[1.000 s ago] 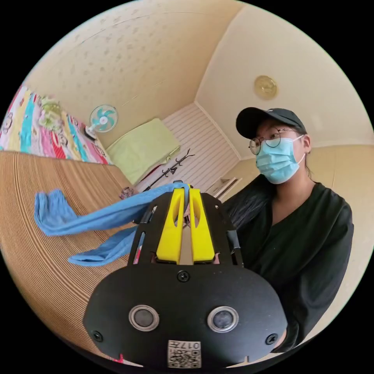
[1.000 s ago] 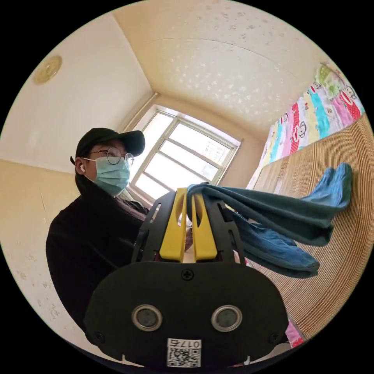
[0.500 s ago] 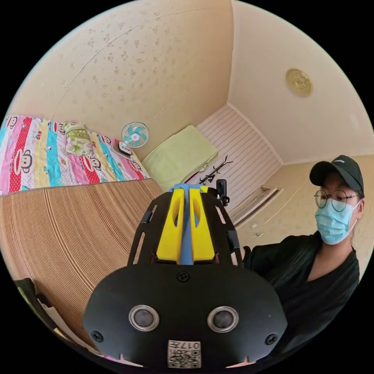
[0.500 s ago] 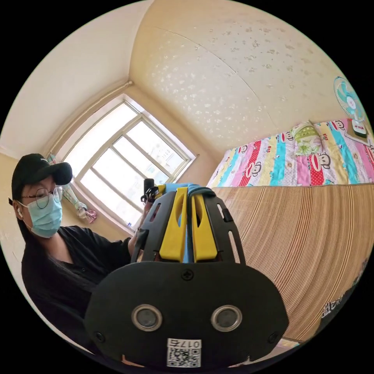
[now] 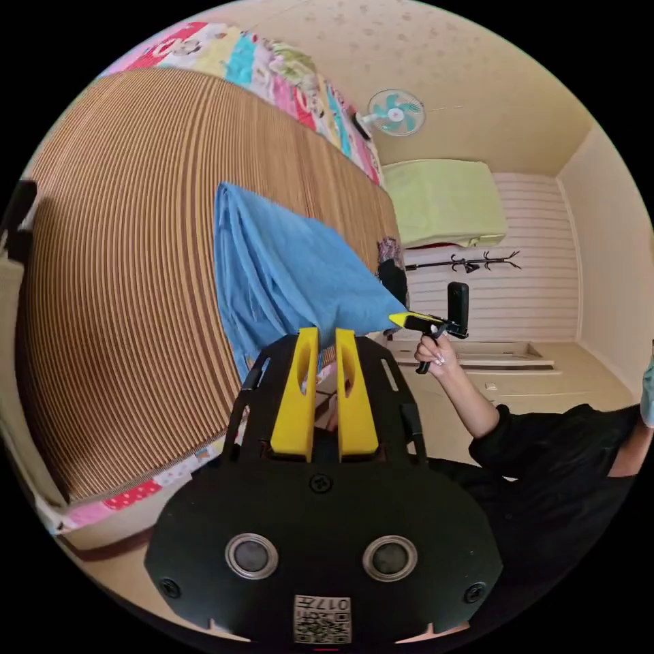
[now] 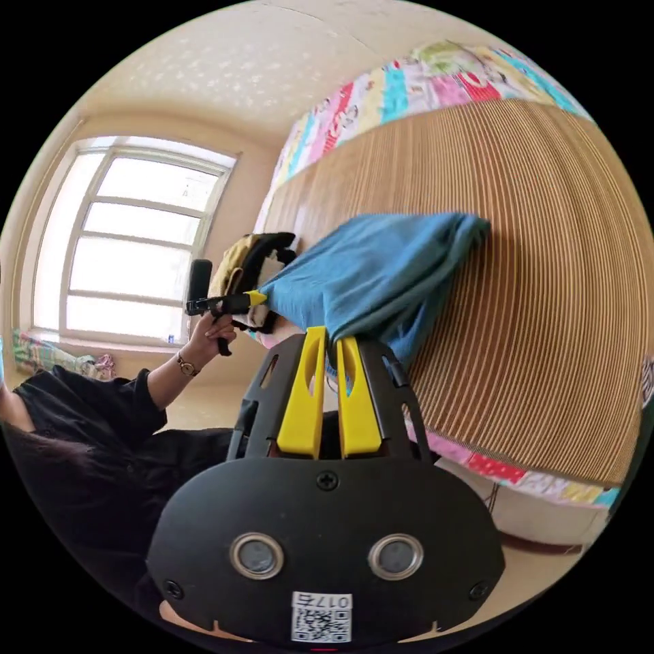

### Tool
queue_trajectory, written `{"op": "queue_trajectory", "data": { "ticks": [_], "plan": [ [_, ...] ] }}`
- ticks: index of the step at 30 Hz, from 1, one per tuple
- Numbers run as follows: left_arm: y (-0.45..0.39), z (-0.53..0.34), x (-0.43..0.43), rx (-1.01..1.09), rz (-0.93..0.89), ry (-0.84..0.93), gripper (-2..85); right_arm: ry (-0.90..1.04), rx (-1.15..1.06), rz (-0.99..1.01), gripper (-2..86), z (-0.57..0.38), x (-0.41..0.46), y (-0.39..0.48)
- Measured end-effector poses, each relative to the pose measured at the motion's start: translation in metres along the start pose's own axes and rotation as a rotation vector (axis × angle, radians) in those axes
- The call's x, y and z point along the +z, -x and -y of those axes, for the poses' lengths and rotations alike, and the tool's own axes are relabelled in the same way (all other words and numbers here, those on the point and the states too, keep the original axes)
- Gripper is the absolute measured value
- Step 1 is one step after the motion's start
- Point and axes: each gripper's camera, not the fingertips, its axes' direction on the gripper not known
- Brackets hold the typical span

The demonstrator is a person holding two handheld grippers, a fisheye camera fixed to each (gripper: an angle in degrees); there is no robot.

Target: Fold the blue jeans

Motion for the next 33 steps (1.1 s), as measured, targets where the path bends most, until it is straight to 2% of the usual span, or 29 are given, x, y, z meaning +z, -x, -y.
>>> {"op": "queue_trajectory", "data": {
  "ticks": [3,5,7,11,13,15,17,19,22,24,27,33],
  "plan": [
    [0.054,-0.019,0.013,-0.182,-0.024,0.031,12.6,0.132,0.187,0.058,10.1,-0.032,0.047,-0.042],
    [0.066,-0.011,0.004,-0.181,-0.027,-0.015,12.5,0.097,0.248,0.039,11.7,-0.038,0.045,-0.052],
    [0.072,0.012,-0.006,-0.155,0.016,-0.048,12.5,-0.032,0.295,0.039,12.9,-0.029,0.025,-0.060],
    [0.083,0.094,-0.010,-0.053,0.034,-0.084,13.6,-0.113,0.298,0.028,15.4,0.012,0.018,-0.073],
    [0.091,0.128,0.006,-0.028,0.050,-0.016,13.5,-0.034,0.327,0.128,16.3,0.041,0.047,-0.089],
    [0.103,0.154,0.043,-0.034,0.188,0.161,12.6,0.042,0.321,0.232,16.3,0.054,0.076,-0.094],
    [0.108,0.156,0.047,-0.044,0.270,0.154,10.7,0.103,0.321,0.199,15.0,0.058,0.096,-0.089],
    [0.119,0.151,0.048,-0.088,0.271,0.139,9.6,0.145,0.326,0.144,11.7,0.052,0.105,-0.085],
    [0.143,0.137,0.064,-0.148,0.219,0.248,8.0,0.253,0.291,0.261,8.2,0.032,0.106,-0.091],
    [0.147,0.123,0.082,-0.154,0.054,0.307,6.1,0.241,0.247,0.316,7.3,0.013,0.087,-0.092],
    [0.118,0.115,0.112,-0.105,-0.092,0.340,5.3,0.147,0.167,0.385,6.5,-0.015,0.022,-0.091],
    [0.009,0.142,0.180,0.030,-0.262,0.279,5.3,0.088,-0.113,0.189,5.7,-0.042,-0.148,-0.064]
  ]
}}
